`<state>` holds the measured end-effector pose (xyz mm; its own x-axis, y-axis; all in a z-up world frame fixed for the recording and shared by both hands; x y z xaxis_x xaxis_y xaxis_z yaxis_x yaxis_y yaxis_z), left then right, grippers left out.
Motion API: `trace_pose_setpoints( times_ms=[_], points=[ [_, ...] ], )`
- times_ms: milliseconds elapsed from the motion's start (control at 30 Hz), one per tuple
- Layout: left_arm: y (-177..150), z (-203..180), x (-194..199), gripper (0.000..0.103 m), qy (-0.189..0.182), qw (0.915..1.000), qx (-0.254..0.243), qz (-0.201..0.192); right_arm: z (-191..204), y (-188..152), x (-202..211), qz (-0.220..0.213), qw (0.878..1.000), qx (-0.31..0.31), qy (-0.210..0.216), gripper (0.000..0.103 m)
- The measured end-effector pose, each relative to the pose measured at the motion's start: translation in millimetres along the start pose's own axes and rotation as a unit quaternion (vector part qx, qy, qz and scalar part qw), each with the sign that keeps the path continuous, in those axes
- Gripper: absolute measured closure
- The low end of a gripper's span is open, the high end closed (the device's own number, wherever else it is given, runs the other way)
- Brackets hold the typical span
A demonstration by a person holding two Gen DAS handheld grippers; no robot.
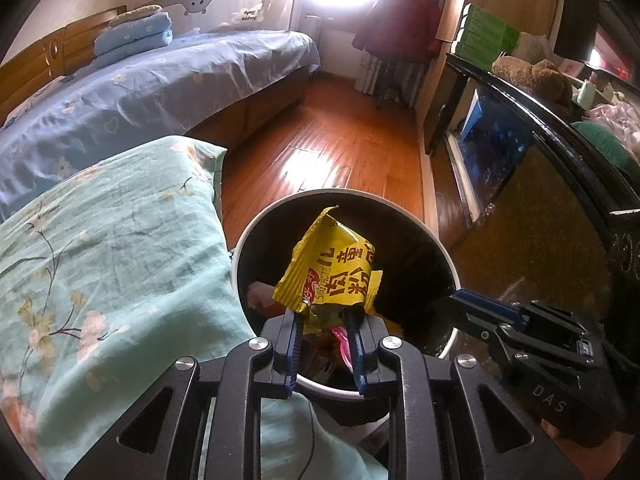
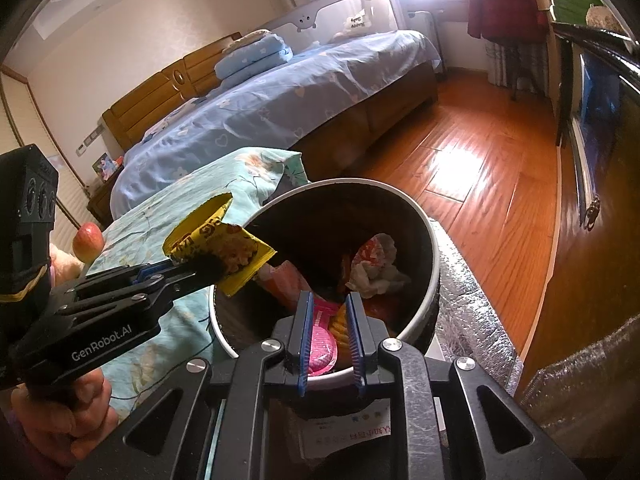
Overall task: Collect trash
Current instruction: 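Lower the candy tube into the bin with the right tool while the left lowers the wrapper, then open both tools over the bin to drop the wrapper and candy tube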
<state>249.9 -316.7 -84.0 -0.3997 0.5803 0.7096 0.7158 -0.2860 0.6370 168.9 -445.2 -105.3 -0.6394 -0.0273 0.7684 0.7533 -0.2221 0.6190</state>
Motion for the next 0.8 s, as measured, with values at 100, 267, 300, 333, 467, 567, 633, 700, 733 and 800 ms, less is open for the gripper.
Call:
trace_pose_setpoints(
  times_ms=[100,267,300,333,467,567,633,700,733,800],
  points=[
    [-0.3,-0.6,0.8,0.078,-0.001,1.0000,-0.001,0.000,-1.5,-0.7,0.4,0.001,1.000,-0.002,-0.001,0.084],
    [-0.1,0.9,6.8,0.052,0.001,1.0000,-0.001,-0.008,-2.2,-0.4,1.4,0.001,1.000,-0.004,-0.001,0.084],
    [-0.4,1.0,9.0,0.051,0.001,1.0000,0.000,-0.010,-2.2,-0.8,1.6,0.001,1.000,-0.005,-0.001,0.084],
    [-0.7,1.2,10.8,0.049,0.000,0.9999,0.000,-0.011,-2.2,-1.0,1.6,0.001,1.000,-0.004,-0.002,0.084],
    [-5.6,4.2,22.0,0.045,0.006,0.9998,0.002,-0.019,-0.7,-1.7,3.1,0.001,1.000,-0.002,0.000,0.084],
    [-14.0,11.5,33.6,0.042,0.015,0.9995,0.010,-0.027,4.4,-3.3,5.1,0.000,1.000,0.000,0.002,0.084],
    [-20.1,16.8,42.8,0.041,0.020,0.9991,0.017,-0.032,9.3,-3.5,6.1,-0.001,1.000,0.003,0.004,0.084],
    [-30.3,23.8,52.3,0.041,0.026,0.9986,0.028,-0.036,14.3,-4.5,7.6,-0.002,1.000,0.006,0.007,0.084],
    [-34.1,26.6,56.0,0.041,0.029,0.9984,0.033,-0.037,18.2,-5.4,8.6,-0.003,1.000,0.009,0.008,0.084],
    [-42.1,31.3,65.7,0.041,0.035,0.9977,0.042,-0.041,24.0,-6.3,9.5,-0.004,1.000,0.013,0.011,0.083]
  ],
)
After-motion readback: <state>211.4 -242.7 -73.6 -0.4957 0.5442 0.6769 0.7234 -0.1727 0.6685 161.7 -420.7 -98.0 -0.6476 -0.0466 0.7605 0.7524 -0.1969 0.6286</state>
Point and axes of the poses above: each gripper's, at about its wrist camera, not at the fingertips, and x roughly against the way its jaws point, z to its left, y to its top, the point moved 4 cm from there along -x, roughly the way its jaws point, and after that the axes turned 12 degrees about -y, right-handed, at the moved point
